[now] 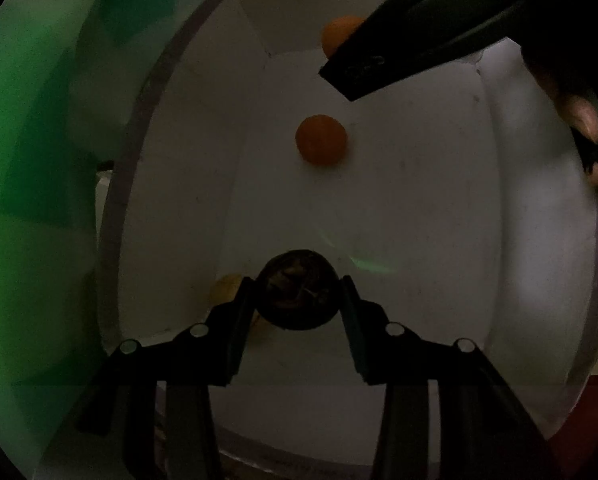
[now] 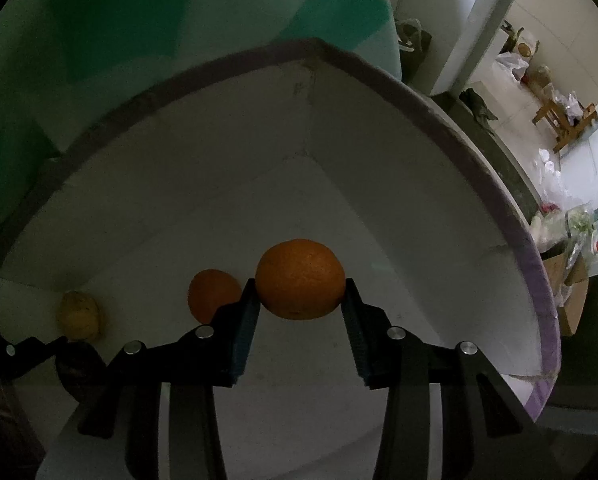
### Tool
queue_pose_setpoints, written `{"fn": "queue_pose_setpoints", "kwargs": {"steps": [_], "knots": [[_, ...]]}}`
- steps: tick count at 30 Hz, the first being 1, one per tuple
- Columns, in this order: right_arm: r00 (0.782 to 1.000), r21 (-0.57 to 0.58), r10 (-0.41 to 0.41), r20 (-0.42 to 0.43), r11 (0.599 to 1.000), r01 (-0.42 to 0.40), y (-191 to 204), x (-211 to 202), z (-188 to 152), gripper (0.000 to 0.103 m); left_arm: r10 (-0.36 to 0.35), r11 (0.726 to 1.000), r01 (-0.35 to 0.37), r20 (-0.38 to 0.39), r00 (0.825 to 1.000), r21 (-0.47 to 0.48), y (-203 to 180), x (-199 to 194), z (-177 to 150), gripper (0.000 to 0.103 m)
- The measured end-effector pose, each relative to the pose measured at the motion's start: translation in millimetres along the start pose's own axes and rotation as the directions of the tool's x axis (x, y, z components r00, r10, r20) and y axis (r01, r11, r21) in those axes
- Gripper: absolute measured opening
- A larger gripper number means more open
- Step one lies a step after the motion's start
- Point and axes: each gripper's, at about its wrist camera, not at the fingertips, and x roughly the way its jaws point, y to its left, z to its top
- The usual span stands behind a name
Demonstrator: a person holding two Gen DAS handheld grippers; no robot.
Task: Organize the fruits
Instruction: 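Open the right tool to drop the orange while the left tool releases the dark fruit, then move both open tools back over the fruit cluster on the table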
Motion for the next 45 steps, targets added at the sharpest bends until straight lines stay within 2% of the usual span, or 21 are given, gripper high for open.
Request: {"fn": "queue_pose_setpoints", "kwargs": {"steps": [4,5,8,12,14,18,21,23,24,25,27,28,31,32,33,35,36,38,39,42,45], "knots": [[1.0,0.014,-0.002,-0.005,1.0,0.002,-3.1,3.1,3.6,0.044,0.006,1.0,-0.006,0.008,1.0,0.0,-2.1,-1.4,0.1,0.045],[1.0,0.02,-0.003,-0.001,1.0,0.003,-3.5,2.1,4.5,0.048,0.009,1.0,-0.009,0.011,1.0,0.0,-4.2,-3.8,-0.1,0.046],[1.0,0.028,0.003,0.008,1.0,-0.004,-4.1,0.7,4.9,0.055,0.016,1.0,-0.015,0.019,1.0,-0.004,-13.9,-7.3,-1.9,0.053],[1.0,0.028,-0.001,0.006,1.0,0.001,-2.6,0.2,3.9,0.056,0.02,1.0,-0.02,0.024,1.0,-0.013,-9.8,-14.4,-5.8,0.062],[1.0,0.027,-0.004,0.007,1.0,0.003,-1.5,0.4,2.6,0.062,0.022,1.0,-0.021,0.028,0.999,-0.017,-9.6,-16.3,-7.1,0.063],[1.0,0.036,-0.001,0.016,0.999,0.001,-1.4,-4.9,0.8,0.063,0.023,1.0,-0.022,0.048,0.999,-0.019,-8.8,-23.5,-12.0,0.064],[0.999,0.064,0.008,0.053,0.998,-0.012,-6.6,-19.8,-0.6,0.063,0.02,1.0,-0.019,0.084,0.996,-0.013,-8.1,-36.6,-14.1,0.064],[0.996,0.081,0.008,0.083,0.997,-0.015,-11.1,-34.3,-2.4,0.067,-0.013,1.0,0.013,0.146,0.989,0.0,-6.4,-56.9,-19.5,0.066],[0.994,0.098,0.0,0.109,0.995,-0.01,-14.8,-45.7,-2.8,0.068,-0.026,1.0,0.025,0.186,0.982,0.01,-6.7,-68.7,-22.3,0.074],[0.99,0.113,-0.011,0.137,0.994,-0.004,-18.2,-58.9,-2.6,0.068,-0.035,0.999,0.031,0.256,0.966,0.02,-5.4,-88.3,-27.6,0.08],[0.98,0.123,-0.021,0.196,0.992,-0.003,-21.6,-84.5,-0.2,0.069,-0.024,1.0,0.015,0.374,0.927,0.026,-0.4,-120.4,-40.2,0.083],[0.971,0.119,-0.025,0.238,0.993,-0.004,-20.2,-101.6,2.4,0.072,-0.005,1.0,-0.003,0.438,0.899,0.018,5.4,-139.4,-49.5,0.086],[0.929,0.067,0.0,0.369,0.997,-0.027,2.2,-151.7,13.4,0.08,0.075,0.997,-0.048,0.551,0.831,-0.062,29.6,-177.1,-79.6,0.094],[0.918,0.047,0.017,0.395,0.998,-0.039,8.0,-162.3,17.0,0.083,0.114,0.992,-0.065,0.569,0.815,-0.105,40.4,-184.9,-90.3,0.095],[0.897,0.011,0.052,0.439,0.998,-0.064,23.3,-177.7,20.3,0.084,0.155,0.985,-0.081,0.578,0.801,-0.151,54.3,-192.2,-100.7,0.096],[0.858,-0.066,0.132,0.496,0.991,-0.114,58.1,-200.1,23.9,0.087,0.26,0.956,-0.12,0.578,0.773,-0.268,86.2,-202.6,-126.1,0.097],[0.838,-0.121,0.186,0.514,0.982,-0.144,76.5,-208.2,29.9,0.087,0.327,0.926,-0.138,0.562,0.76,-0.352,109.0,-207.6,-145.7,0.099],[0.817,-0.204,0.261,0.514,0.962,-0.18,119.2,-216.4,33.0,0.087,0.394,0.875,-0.132,0.527,0.753,-0.466,142.3,-214.5,-174.0,0.099],[0.812,-0.258,0.309,0.496,0.945,-0.202,145.0,-217.7,37.2,0.087,0.43,0.831,-0.117,0.494,0.756,-0.544,166.9,-216.3,-195.2,0.1],[0.813,-0.372,0.407,0.417,0.892,-0.256,212.8,-213.2,48.1,0.087,0.498,0.719,-0.105,0.405,0.767,-0.687,228.3,-221.5,-231.2,0.101],[0.817,-0.46,0.443,0.369,0.851,-0.253,276.4,-212.2,54.1,0.087,0.55,0.564,-0.111,0.272,0.79,-0.818,287.4,-218.6,-282.4,0.101]]}}
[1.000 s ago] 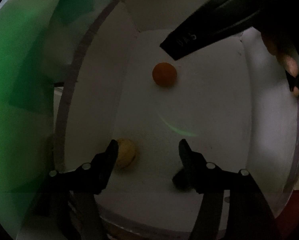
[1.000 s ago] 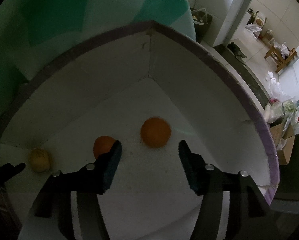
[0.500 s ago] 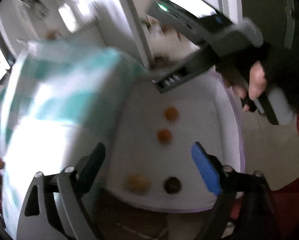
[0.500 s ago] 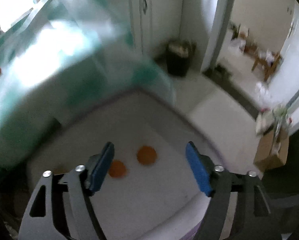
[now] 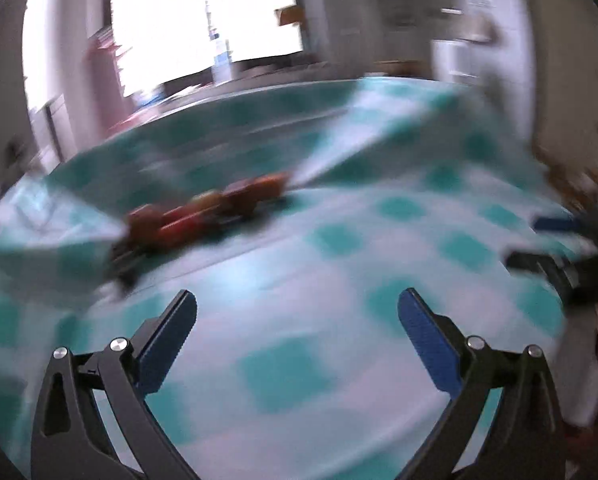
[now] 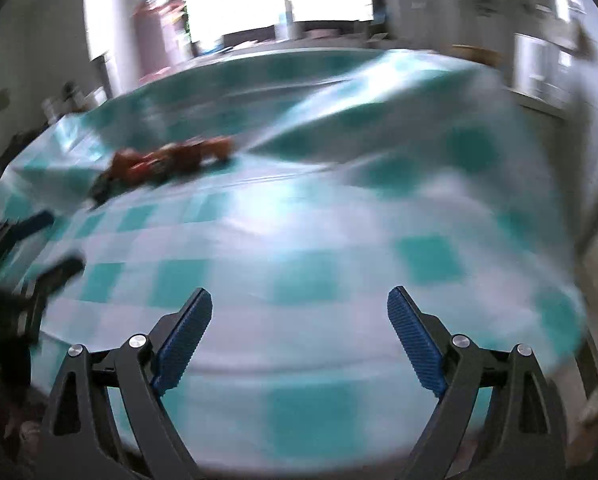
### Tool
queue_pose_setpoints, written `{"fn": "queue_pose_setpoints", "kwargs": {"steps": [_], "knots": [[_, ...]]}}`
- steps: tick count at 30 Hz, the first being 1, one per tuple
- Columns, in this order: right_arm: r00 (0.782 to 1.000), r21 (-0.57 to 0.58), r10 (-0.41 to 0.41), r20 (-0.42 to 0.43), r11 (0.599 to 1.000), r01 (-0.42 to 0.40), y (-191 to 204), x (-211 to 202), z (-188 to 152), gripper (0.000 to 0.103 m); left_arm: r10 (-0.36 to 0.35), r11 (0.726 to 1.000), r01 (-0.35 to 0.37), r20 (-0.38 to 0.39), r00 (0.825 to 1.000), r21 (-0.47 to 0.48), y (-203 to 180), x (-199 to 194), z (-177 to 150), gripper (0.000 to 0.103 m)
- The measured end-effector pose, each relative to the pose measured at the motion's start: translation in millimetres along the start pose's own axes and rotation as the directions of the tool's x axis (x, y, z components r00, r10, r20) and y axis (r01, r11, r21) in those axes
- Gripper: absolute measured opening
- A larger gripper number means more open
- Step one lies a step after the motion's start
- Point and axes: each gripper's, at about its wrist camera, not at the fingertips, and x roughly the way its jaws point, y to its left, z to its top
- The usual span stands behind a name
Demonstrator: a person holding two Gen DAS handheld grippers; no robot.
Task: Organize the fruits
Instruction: 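Move both open tools back over the fruit cluster on the table, then grasp an orange with the right tool while the left tool grasps a dark shriveled fruit, lift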
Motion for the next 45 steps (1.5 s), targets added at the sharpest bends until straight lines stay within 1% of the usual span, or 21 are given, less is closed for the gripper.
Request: {"fn": "queue_pose_setpoints", "kwargs": {"steps": [2,3,4,6,7,11,15,18,19,20,21,23,25,29,33,36,37,38,39,41,45], "knots": [[1.0,-0.053,0.02,-0.015,0.998,-0.021,28.4,18.3,10.5,0.087,0.054,0.996,-0.056,-0.035,0.998,-0.064,39.5,8.7,3.2,0.101],[0.999,-0.073,0.029,-0.021,0.997,-0.031,44.5,27.1,16.5,0.087,0.102,0.989,-0.108,-0.068,0.992,-0.096,62.0,18.7,6.2,0.101],[0.999,-0.095,0.039,-0.03,0.995,-0.041,55.6,39.3,24.7,0.087,0.128,0.984,-0.138,-0.089,0.988,-0.113,74.3,26.3,7.8,0.101],[0.998,-0.119,0.048,-0.035,0.991,-0.052,65.9,58.8,38.5,0.087,0.173,0.97,-0.194,-0.143,0.975,-0.149,102.0,42.6,12.3,0.101],[0.998,-0.12,0.051,-0.036,0.991,-0.055,70.8,70.5,45.6,0.087,0.198,0.958,-0.229,-0.18,0.964,-0.174,120.9,52.0,12.9,0.101],[0.996,-0.042,0.054,-0.076,0.997,-0.057,74.1,123.8,80.8,0.087,0.223,0.924,-0.287,-0.254,0.941,-0.254,161.5,82.2,19.3,0.101],[0.994,-0.063,0.042,-0.097,0.997,-0.048,79.9,161.3,105.7,0.086,0.239,0.895,-0.321,-0.276,0.931,-0.31,180.1,96.0,15.6,0.101],[0.994,-0.09,-0.002,-0.11,0.996,-0.008,81.7,185.2,123.8,0.085,0.223,0.881,-0.321,-0.295,0.929,-0.348,193.7,102.2,9.1,0.101],[0.993,-0.096,-0.014,-0.117,0.995,0.003,81.1,192.1,128.9,0.083,0.22,0.879,-0.322,-0.299,0.929,-0.351,194.9,102.2,8.2,0.101],[0.992,-0.099,-0.024,-0.123,0.995,0.012,79.8,200.1,134.1,0.076,0.218,0.878,-0.322,-0.302,0.928,-0.355,196.9,102.9,6.9,0.101],[0.991,-0.092,-0.027,-0.129,0.996,0.015,77.3,208.1,140.2,0.073,0.216,0.877,-0.321,-0.304,0.928,-0.357,197.9,103.8,5.9,0.101],[0.989,-0.077,-0.024,-0.147,0.997,0.013,73.8,220.5,148.4,0.069,0.2,0.877,-0.31,-0.307,0.93,-0.367,199.3,104.1,2.6,0.101],[0.986,-0.078,-0.018,-0.166,0.997,0.005,73.8,233.3,156.1,0.068,0.185,0.878,-0.296,-0.305,0.934,-0.376,199.9,103.4,0.6,0.101],[0.983,-0.119,-0.023,-0.182,0.993,0.002,78.8,252.5,169.5,0.065,0.166,0.876,-0.282,-0.304,0.938,-0.391,201.8,103.2,-3.6,0.101],[0.981,-0.12,0.02,-0.195,0.992,-0.044,77.5,266.9,181.1,0.065,0.144,0.871,-0.268,-0.308,0.941,-0.412,203.0,105.4,-7.2,0.101],[0.98,-0.12,0.035,-0.196,0.991,-0.059,75.2,270.1,184.5,0.064,0.134,0.864,-0.262,-0.306,0.943,-0.429,205.0,107.0,-8.6,0.101],[0.981,-0.122,0.043,-0.192,0.99,-0.068,75.1,268.5,184.5,0.058,0.128,0.858,-0.261,-0.306,0.943,-0.442,207.1,107.7,-9.6,0.101],[0.98,-0.125,0.065,-0.186,0.988,-0.089,75.8,266.1,184.0,0.044,0.125,0.853,-0.26,-0.307,0.943,-0.452,208.7,108.3,-10.5,0.101],[0.98,-0.126,0.076,-0.184,0.987,-0.1,76.2,263.1,182.1,0.044,0.119,0.848,-0.257,-0.307,0.944,-0.463,210.3,109.1,-11.1,0.101],[0.982,-0.118,0.06,-0.181,0.99,-0.083,74.7,256.2,176.6,0.044,0.113,0.842,-0.253,-0.303,0.946,-0.477,211.8,109.8,-11.4,0.101],[0.981,-0.034,0.071,-0.182,0.996,-0.078,62.6,233.6,161.2,0.044,0.12,0.846,-0.255,-0.298,0.947,-0.468,208.0,113.3,-8.9,0.101]]}}
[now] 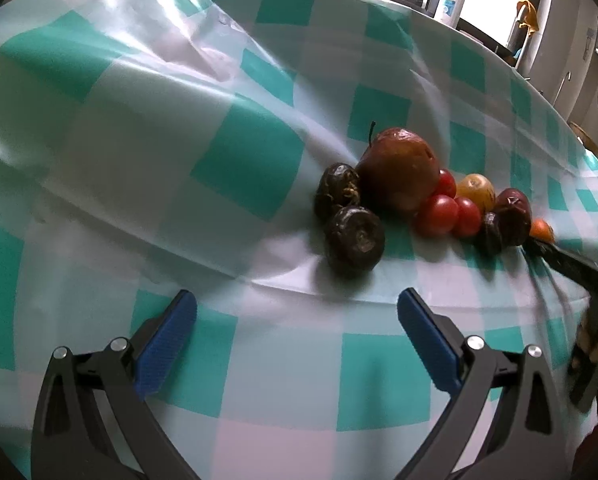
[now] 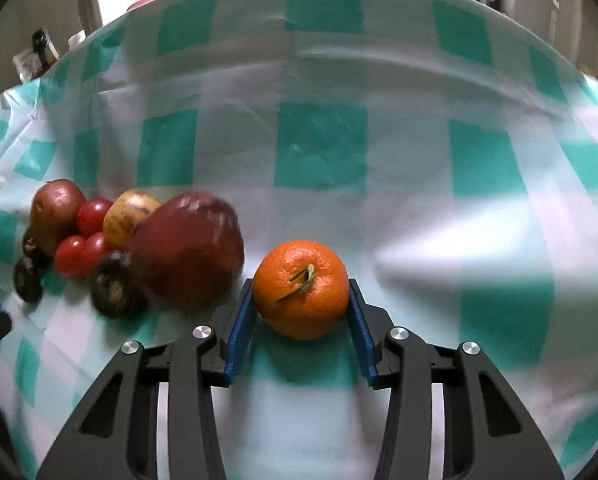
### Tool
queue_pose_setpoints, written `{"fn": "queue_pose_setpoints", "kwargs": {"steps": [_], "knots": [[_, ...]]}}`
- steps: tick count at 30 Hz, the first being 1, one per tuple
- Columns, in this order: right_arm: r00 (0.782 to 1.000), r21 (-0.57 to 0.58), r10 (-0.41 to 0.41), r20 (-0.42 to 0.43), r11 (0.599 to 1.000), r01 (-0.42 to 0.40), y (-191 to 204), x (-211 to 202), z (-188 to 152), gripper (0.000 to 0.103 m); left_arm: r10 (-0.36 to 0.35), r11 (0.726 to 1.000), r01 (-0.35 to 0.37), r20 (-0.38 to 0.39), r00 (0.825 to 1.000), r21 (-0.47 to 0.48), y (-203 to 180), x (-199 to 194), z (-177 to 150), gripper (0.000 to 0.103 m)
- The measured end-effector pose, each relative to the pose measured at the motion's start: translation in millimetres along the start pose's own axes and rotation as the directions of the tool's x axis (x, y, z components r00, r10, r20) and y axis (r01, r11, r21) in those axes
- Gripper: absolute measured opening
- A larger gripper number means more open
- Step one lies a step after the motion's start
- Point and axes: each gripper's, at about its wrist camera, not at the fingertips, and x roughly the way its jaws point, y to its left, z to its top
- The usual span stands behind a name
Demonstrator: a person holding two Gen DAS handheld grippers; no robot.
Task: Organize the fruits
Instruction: 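Grasp an orange with the right tool while the left tool grasps a dark shriveled fruit, lift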
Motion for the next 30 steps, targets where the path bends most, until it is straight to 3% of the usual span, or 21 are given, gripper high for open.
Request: {"fn": "queue_pose_setpoints", "kwargs": {"steps": [3,8,12,14,23,30], "knots": [[0.998,0.05,0.065,0.024,0.997,-0.066,-4.9,-23.5,-23.8,0.044,0.02,1.0,-0.02,0.005,1.0,0.016,-7.6,4.8,6.5,0.099],[0.99,0.013,0.121,0.07,0.992,-0.122,8.2,-58.9,-58.7,0.044,0.077,0.995,-0.076,-0.002,0.997,0.066,-30.2,21.9,23.1,0.091],[0.983,0.014,0.154,0.104,0.988,-0.156,24.8,-74.3,-74.7,0.044,0.143,0.982,-0.141,-0.007,0.99,0.127,-52.6,37.0,28.5,0.064],[0.979,0.013,0.171,0.111,0.985,-0.173,27.6,-78.9,-74.5,0.044,0.132,0.984,-0.129,-0.017,0.991,0.125,-56.4,40.5,30.3,0.04],[0.974,0.026,0.188,0.123,0.981,-0.192,35.0,-93.4,-97.6,0.044,0.053,0.989,-0.059,0.043,0.998,0.139,-64.5,6.4,7.9,0.039],[0.974,0.009,0.193,0.116,0.981,-0.196,39.5,-108.1,-116.4,0.044,0.042,0.99,-0.057,0.113,0.993,0.132,-65.6,-24.7,-17.2,0.039]]}}
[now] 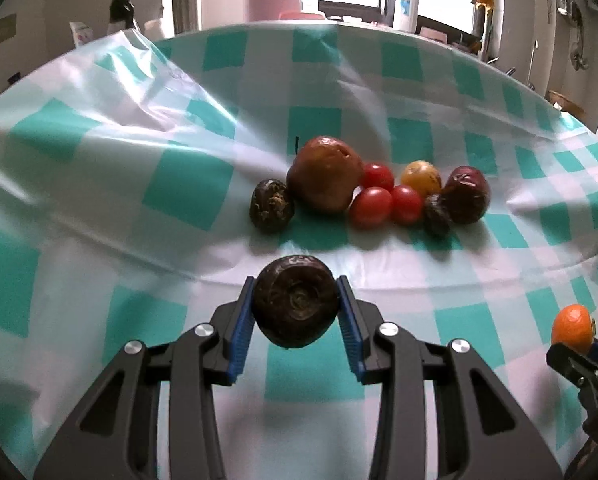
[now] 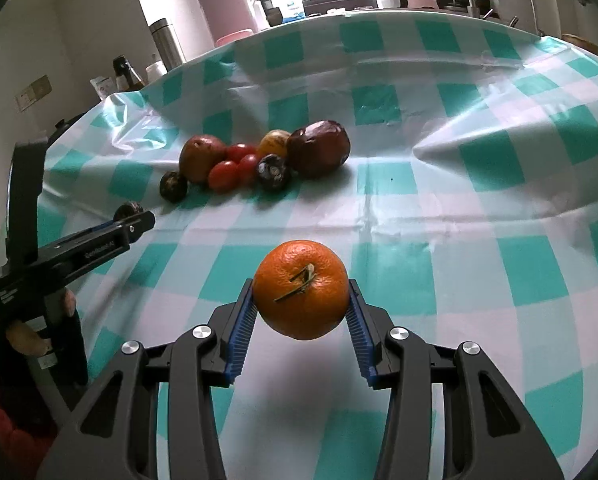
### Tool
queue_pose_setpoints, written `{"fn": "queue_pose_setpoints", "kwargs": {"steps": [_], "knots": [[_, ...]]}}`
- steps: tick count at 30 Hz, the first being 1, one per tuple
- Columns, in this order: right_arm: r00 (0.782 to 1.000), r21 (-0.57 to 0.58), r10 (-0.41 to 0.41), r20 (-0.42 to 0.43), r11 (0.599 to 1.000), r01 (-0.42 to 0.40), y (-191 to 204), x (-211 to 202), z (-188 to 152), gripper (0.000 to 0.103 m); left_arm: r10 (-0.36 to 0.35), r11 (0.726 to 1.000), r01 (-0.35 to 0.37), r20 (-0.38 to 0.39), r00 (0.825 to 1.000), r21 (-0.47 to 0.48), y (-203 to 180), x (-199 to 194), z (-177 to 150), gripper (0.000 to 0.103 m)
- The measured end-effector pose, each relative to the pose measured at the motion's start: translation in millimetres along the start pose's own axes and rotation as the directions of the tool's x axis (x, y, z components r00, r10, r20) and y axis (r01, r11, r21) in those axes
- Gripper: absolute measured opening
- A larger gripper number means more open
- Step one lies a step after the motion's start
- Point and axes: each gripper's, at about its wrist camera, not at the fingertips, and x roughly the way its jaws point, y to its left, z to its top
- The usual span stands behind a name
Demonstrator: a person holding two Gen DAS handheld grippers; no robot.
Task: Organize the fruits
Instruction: 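Grasp an orange with the right tool while the left tool grasps a dark shriveled fruit, lift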
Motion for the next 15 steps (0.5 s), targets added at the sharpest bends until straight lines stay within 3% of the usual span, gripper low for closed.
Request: {"fn": "queue_pose_setpoints", "kwargs": {"steps": [6,15], "knots": [[1.0,-0.019,-0.012,0.005,1.0,0.012,1.9,-21.4,-17.1,0.044,0.006,1.0,-0.007,0.043,0.999,0.014,0.7,-34.9,-23.8,0.039],[1.0,-0.022,-0.017,0.026,1.0,0.018,-5.9,-54.7,-37.9,0.044,-0.029,0.996,0.025,0.047,0.998,0.083,-25.0,-64.3,-49.9,0.039]]}}
